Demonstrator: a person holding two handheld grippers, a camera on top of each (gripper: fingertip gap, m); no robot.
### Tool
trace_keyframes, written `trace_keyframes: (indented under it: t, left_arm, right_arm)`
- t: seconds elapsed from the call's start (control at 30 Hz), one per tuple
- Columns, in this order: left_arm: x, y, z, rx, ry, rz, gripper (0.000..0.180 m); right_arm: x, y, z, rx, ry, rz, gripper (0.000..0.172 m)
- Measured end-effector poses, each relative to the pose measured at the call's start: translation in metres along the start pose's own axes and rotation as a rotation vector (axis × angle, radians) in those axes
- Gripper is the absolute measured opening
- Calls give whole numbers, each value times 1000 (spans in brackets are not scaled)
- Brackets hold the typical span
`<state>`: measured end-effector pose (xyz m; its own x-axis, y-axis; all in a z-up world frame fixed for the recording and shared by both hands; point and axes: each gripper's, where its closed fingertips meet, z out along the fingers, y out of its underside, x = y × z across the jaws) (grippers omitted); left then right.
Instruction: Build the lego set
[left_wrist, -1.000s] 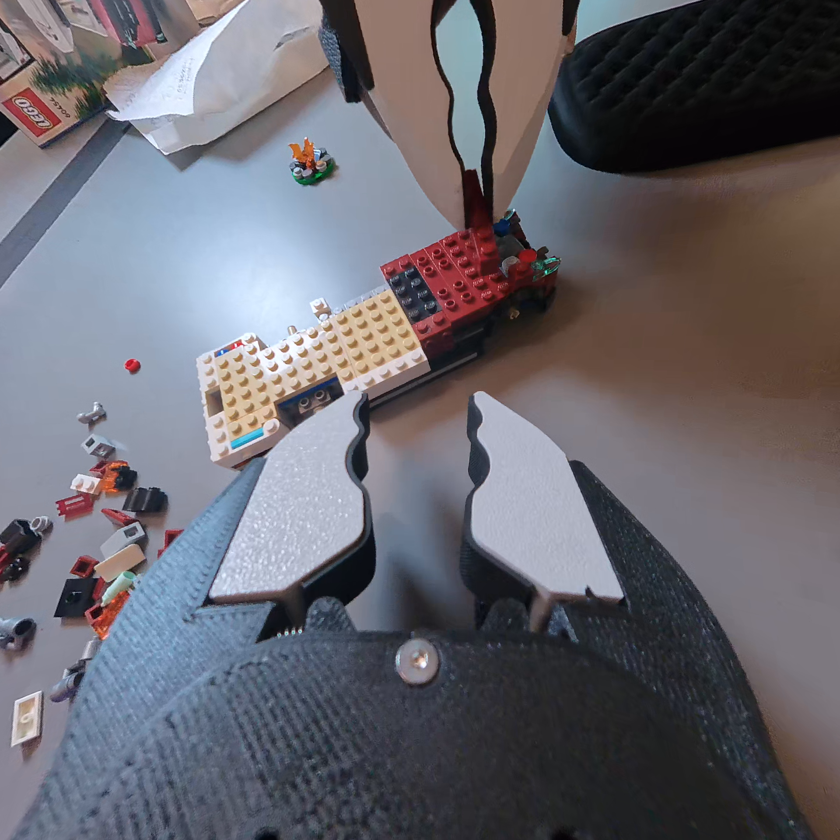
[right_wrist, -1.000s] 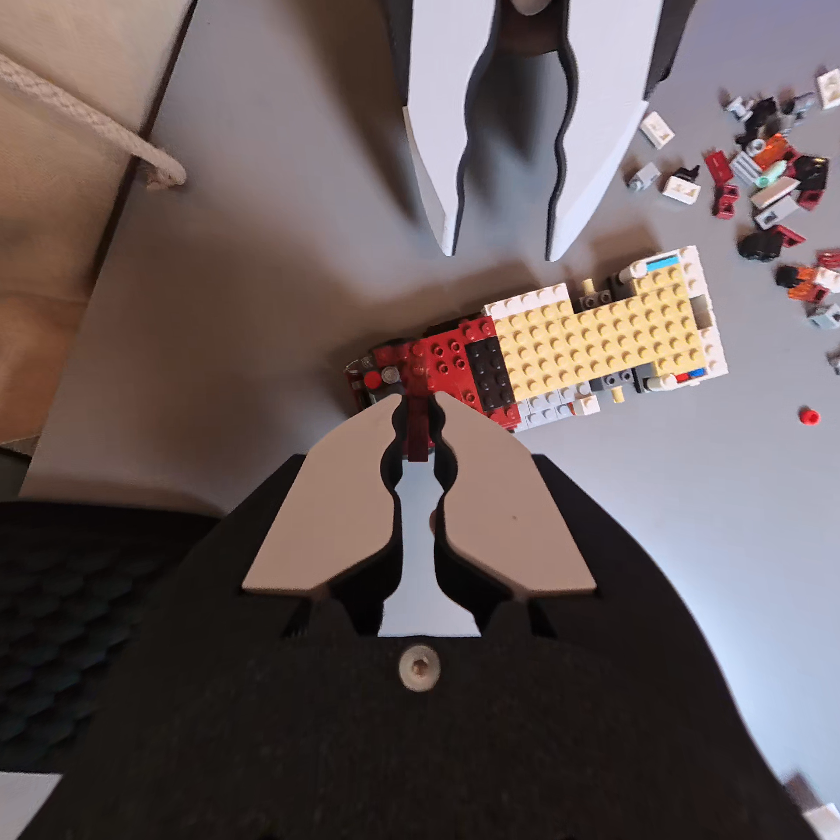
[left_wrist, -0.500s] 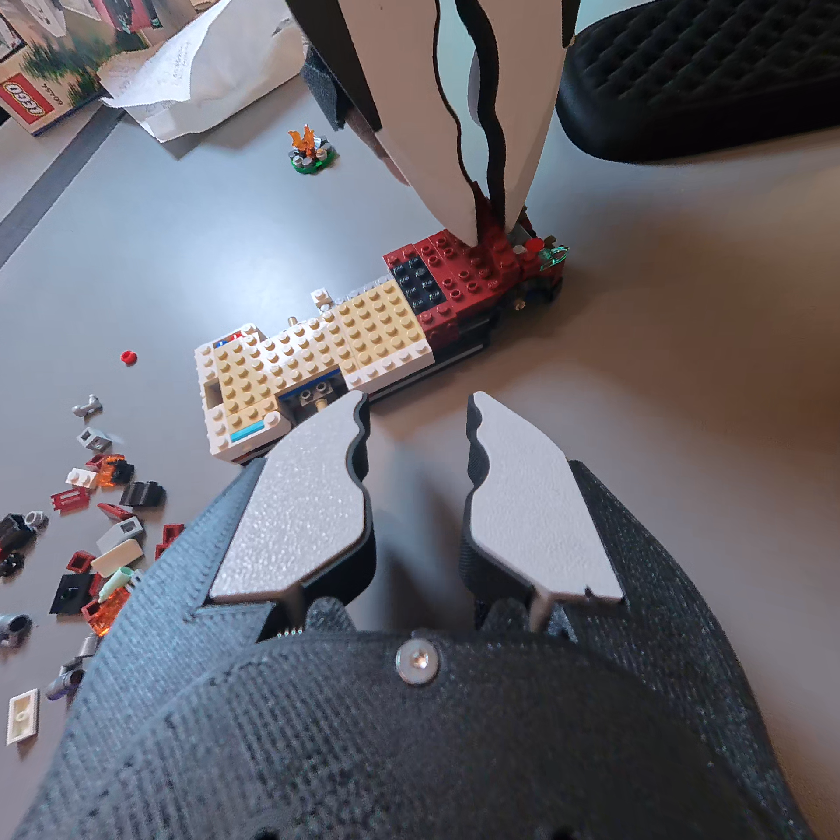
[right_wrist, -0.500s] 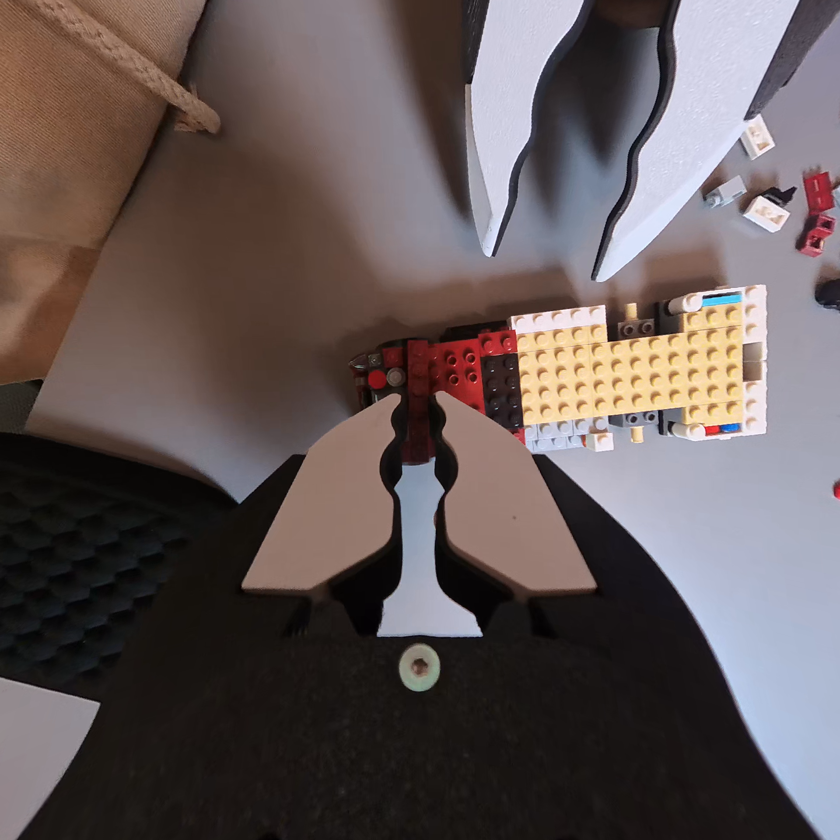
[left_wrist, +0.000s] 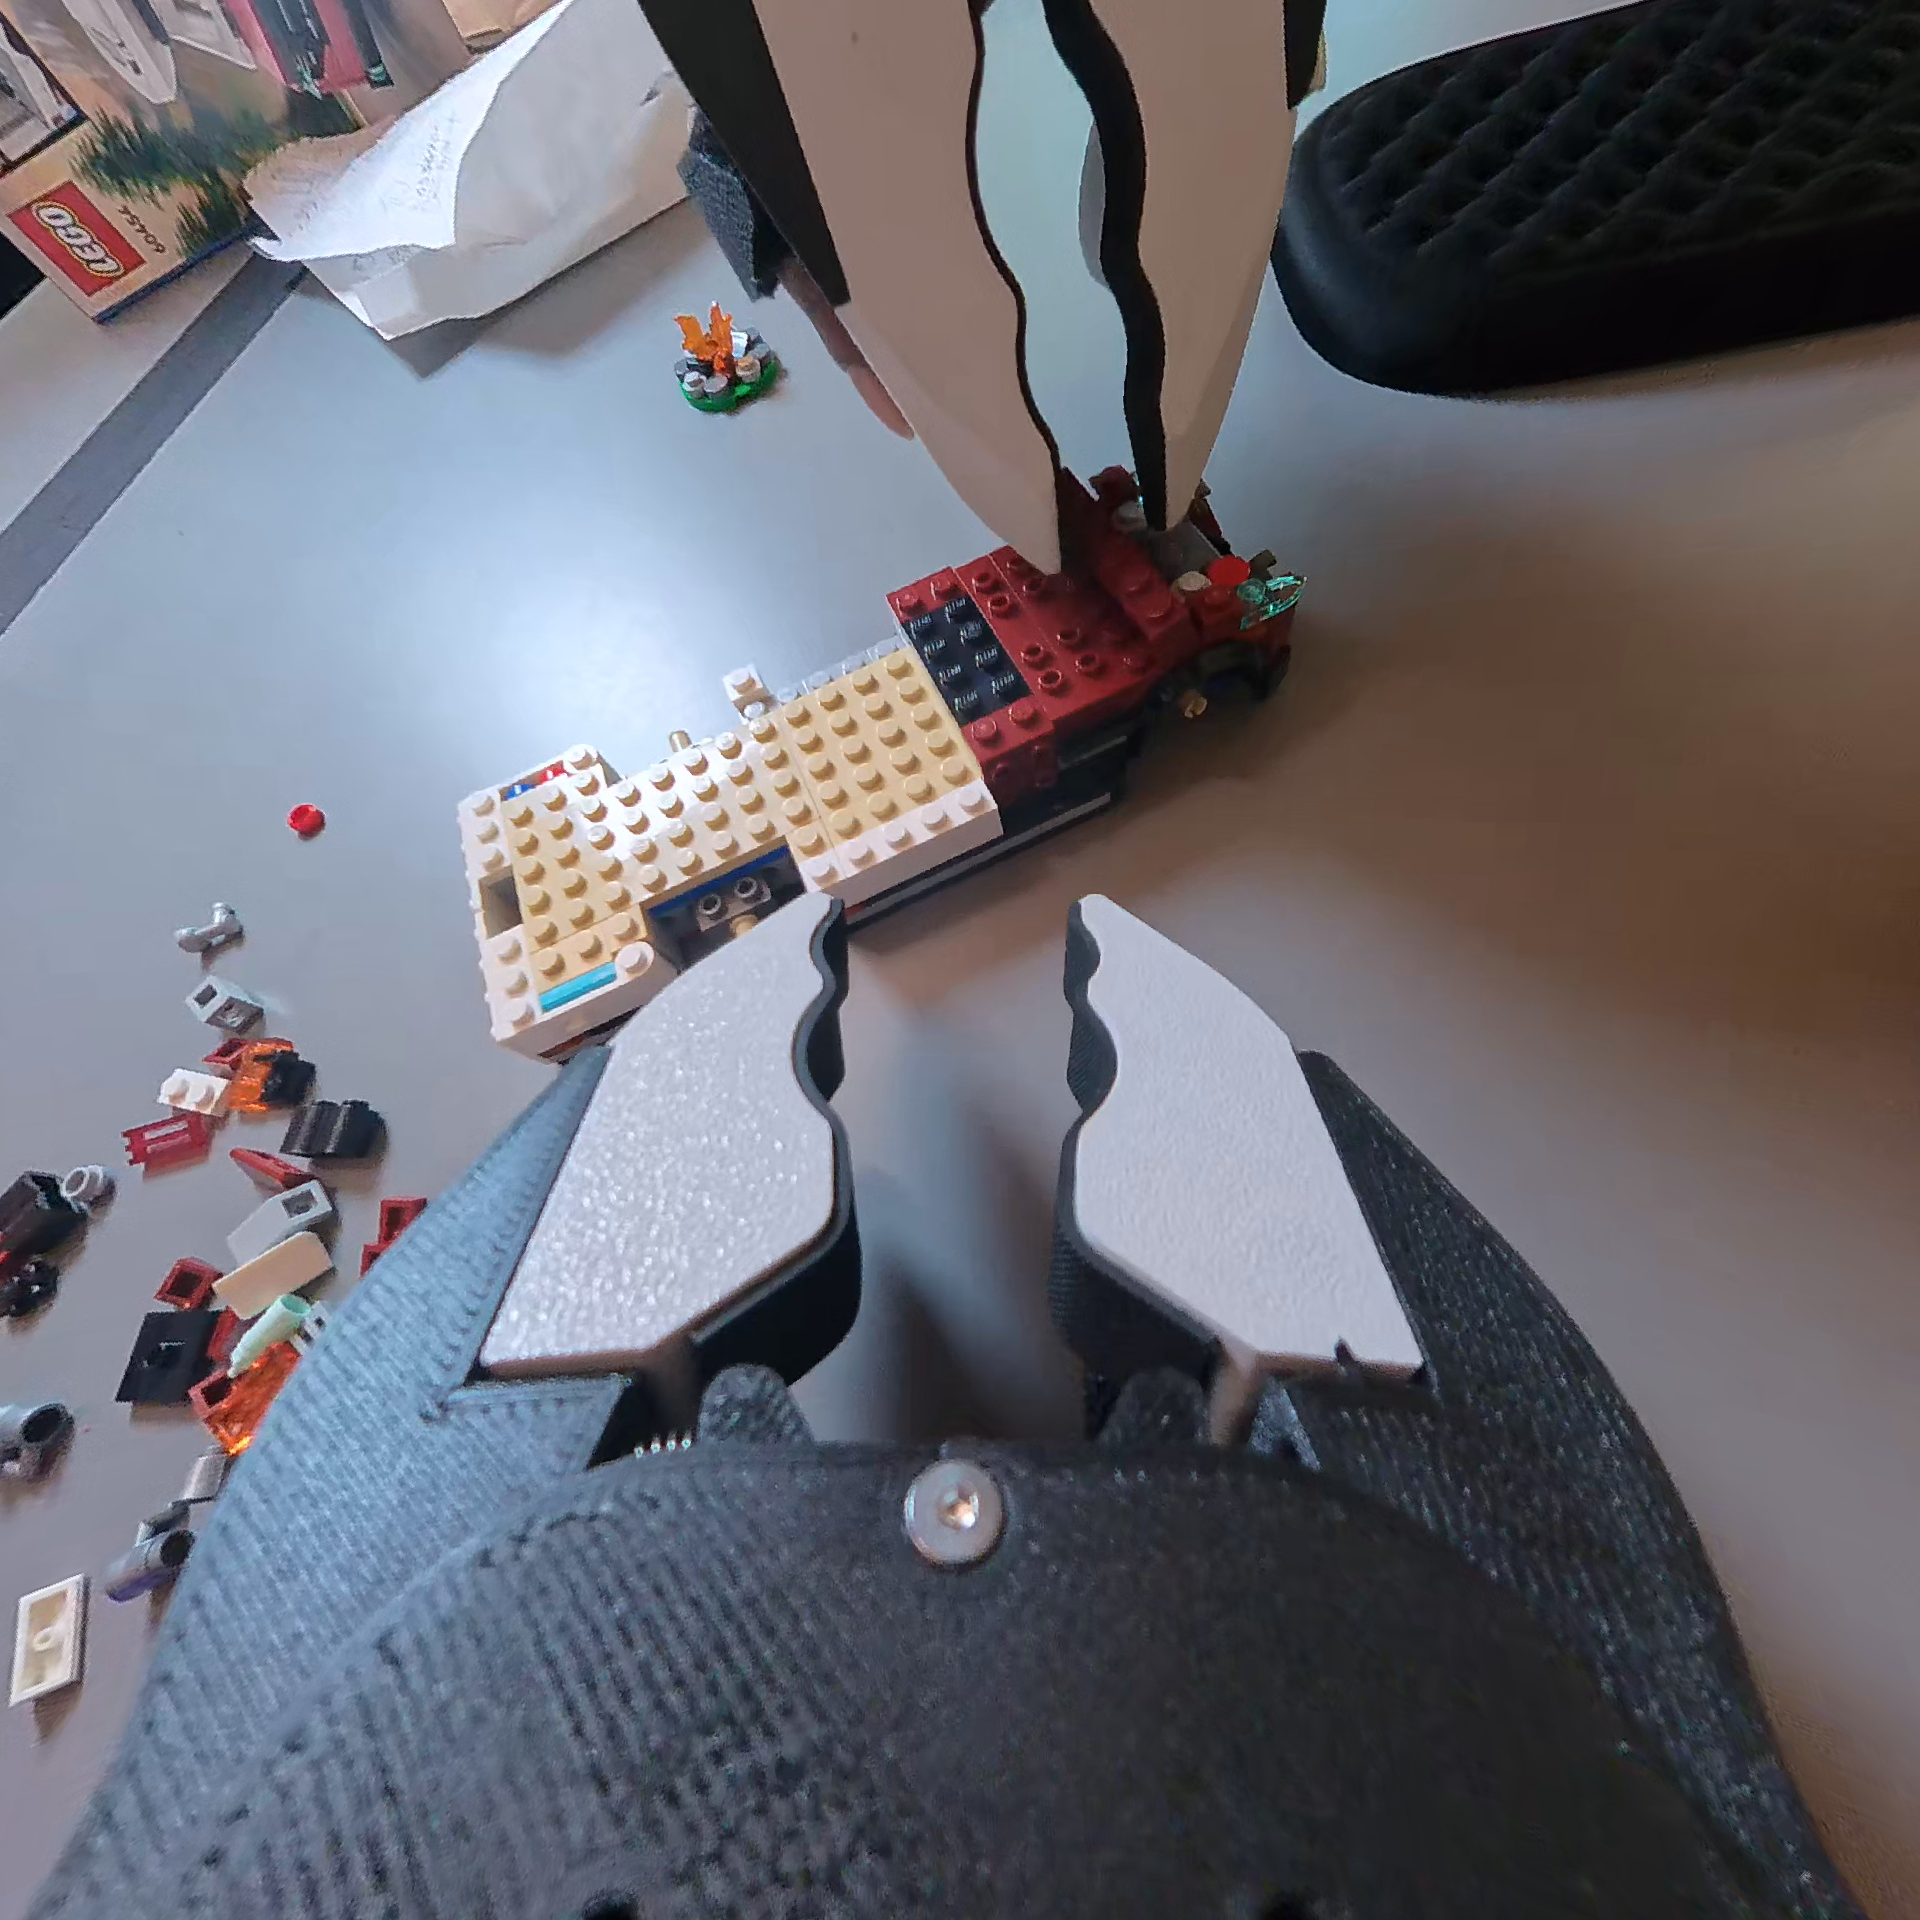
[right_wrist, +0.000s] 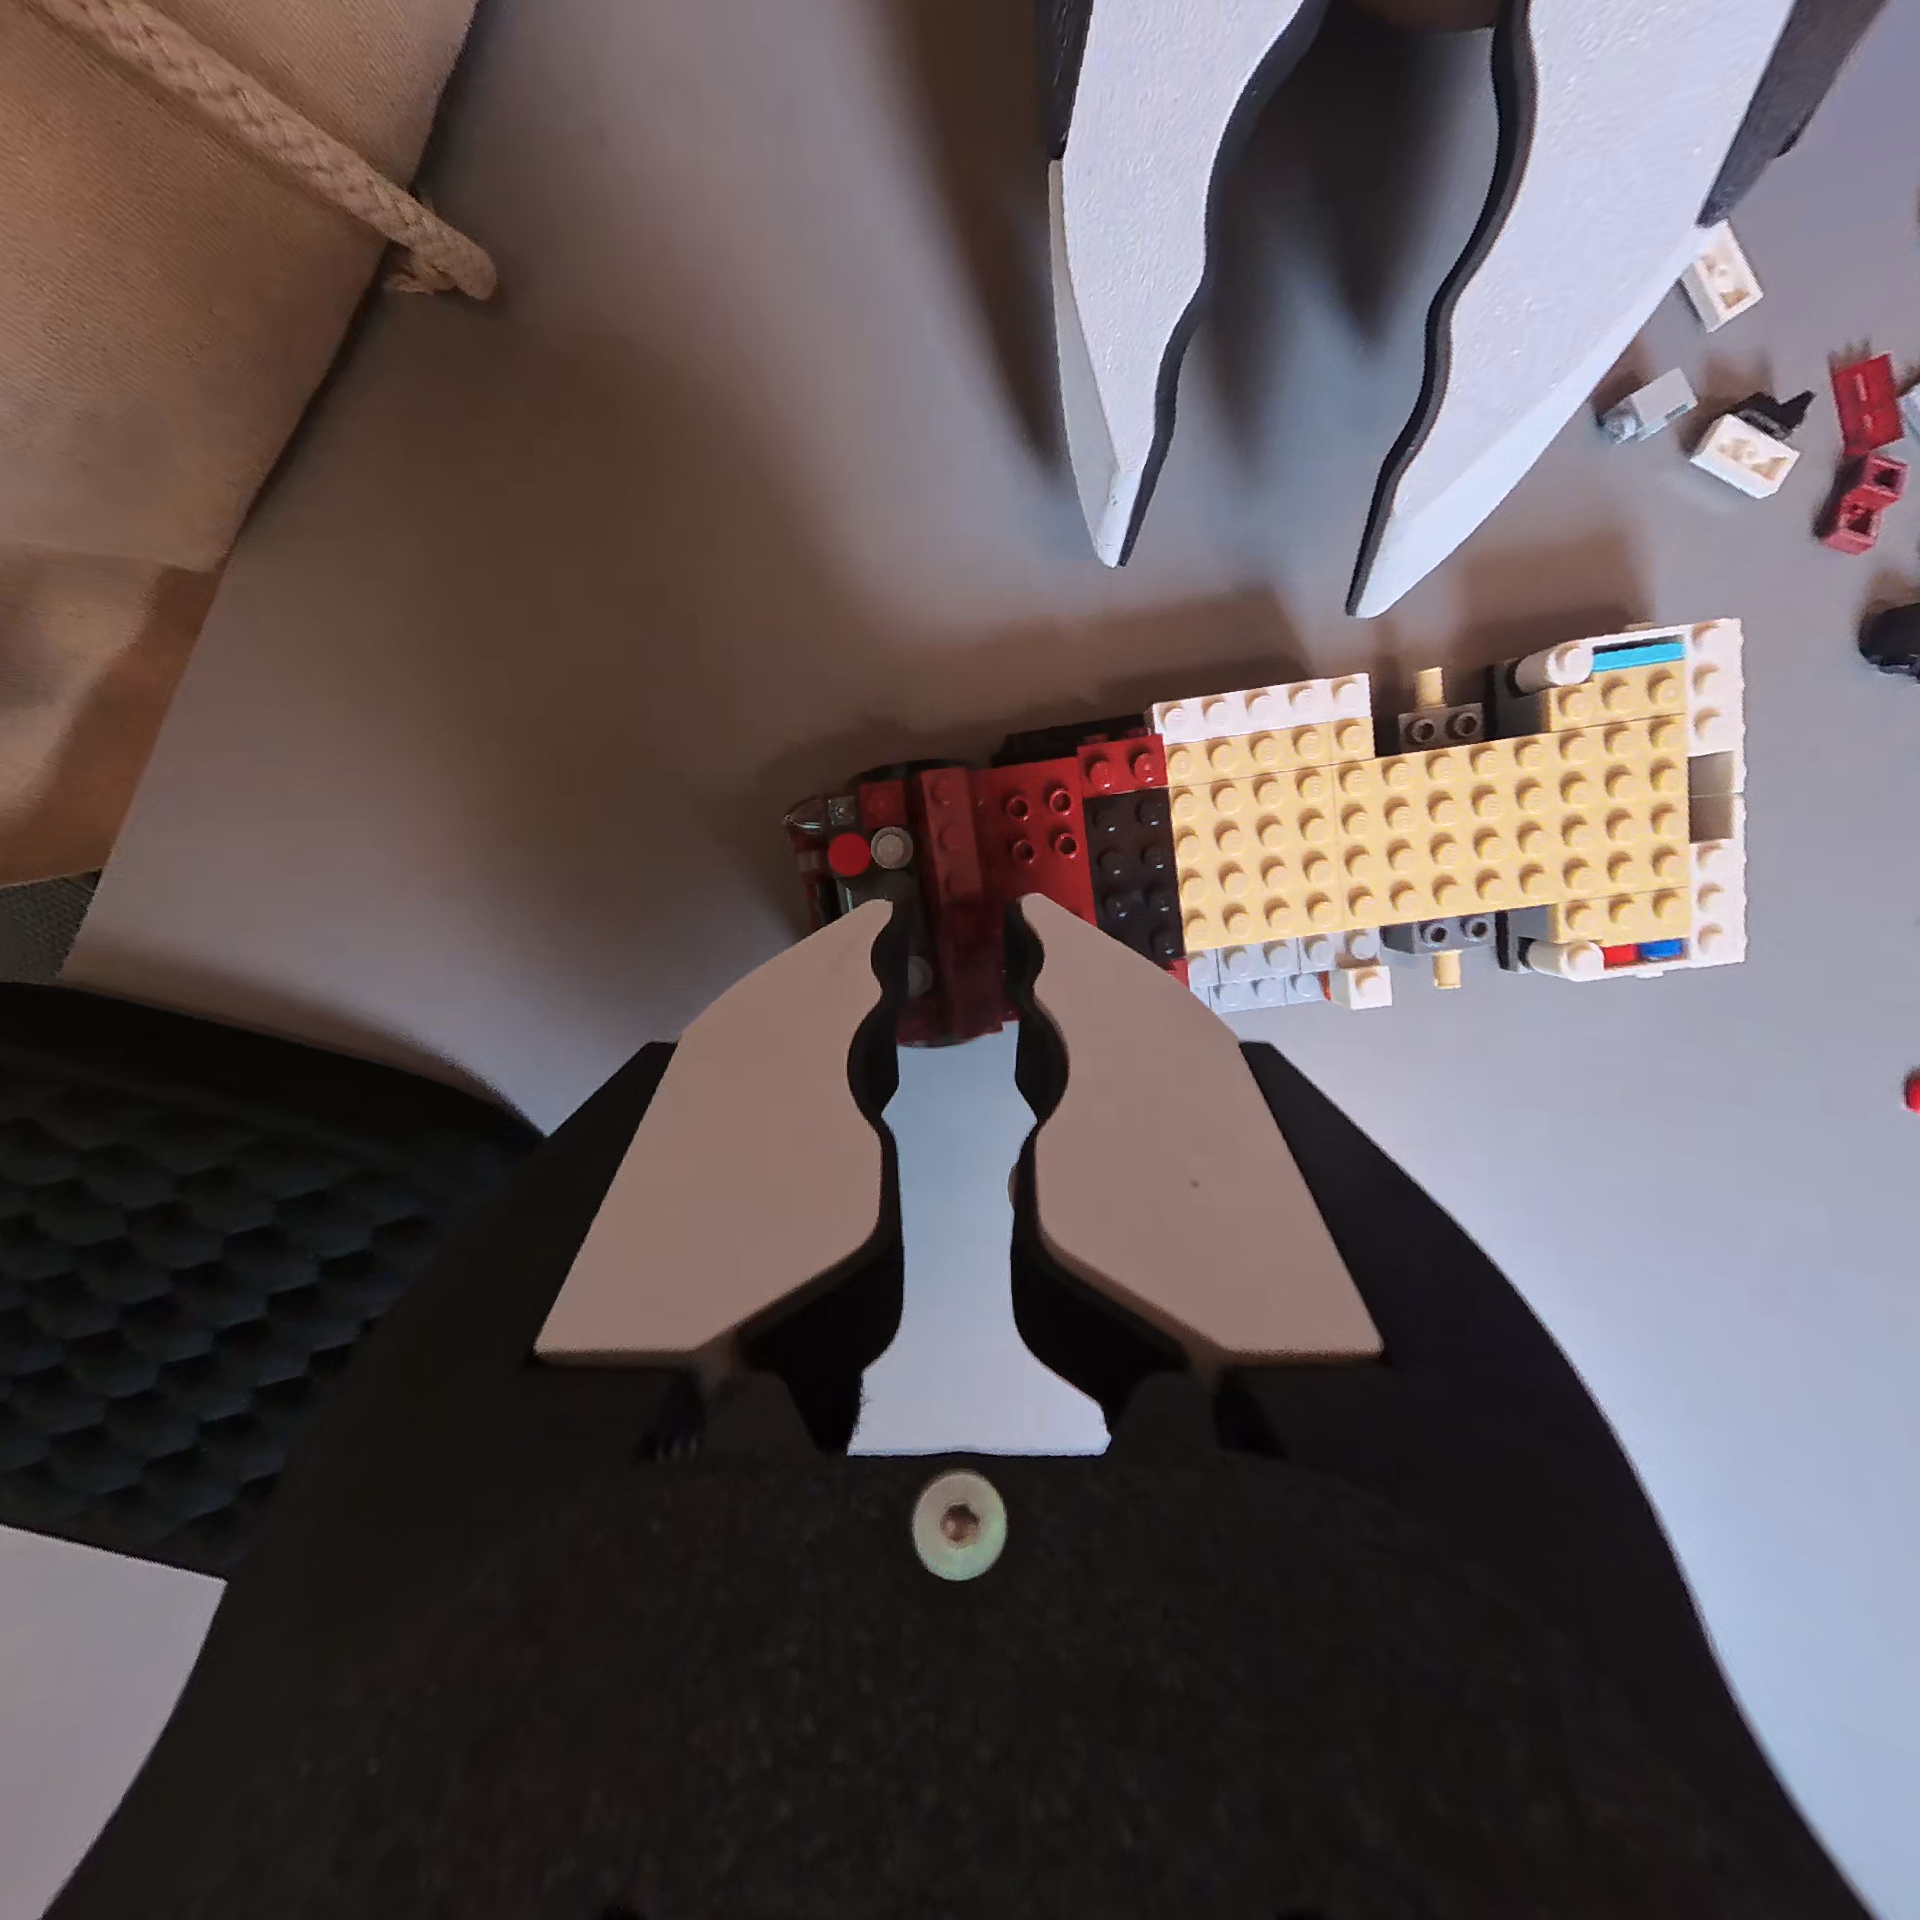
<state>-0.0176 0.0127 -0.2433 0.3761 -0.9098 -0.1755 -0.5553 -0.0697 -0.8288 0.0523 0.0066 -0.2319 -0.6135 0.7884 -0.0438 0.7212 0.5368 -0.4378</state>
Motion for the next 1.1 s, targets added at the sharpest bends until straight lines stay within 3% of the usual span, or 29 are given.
trace_keyframes:
  t: [0.43, 1.1]
  left_arm:
    - [-1, -1, -1, 10, -6, -3, 40]
    - [-3, -1, -2, 10, -16, 7, 39]
  right_arm:
    - [5, 3, -21, 69, 83, 91, 18]
    - [1, -5, 2, 23, 52, 39, 7]
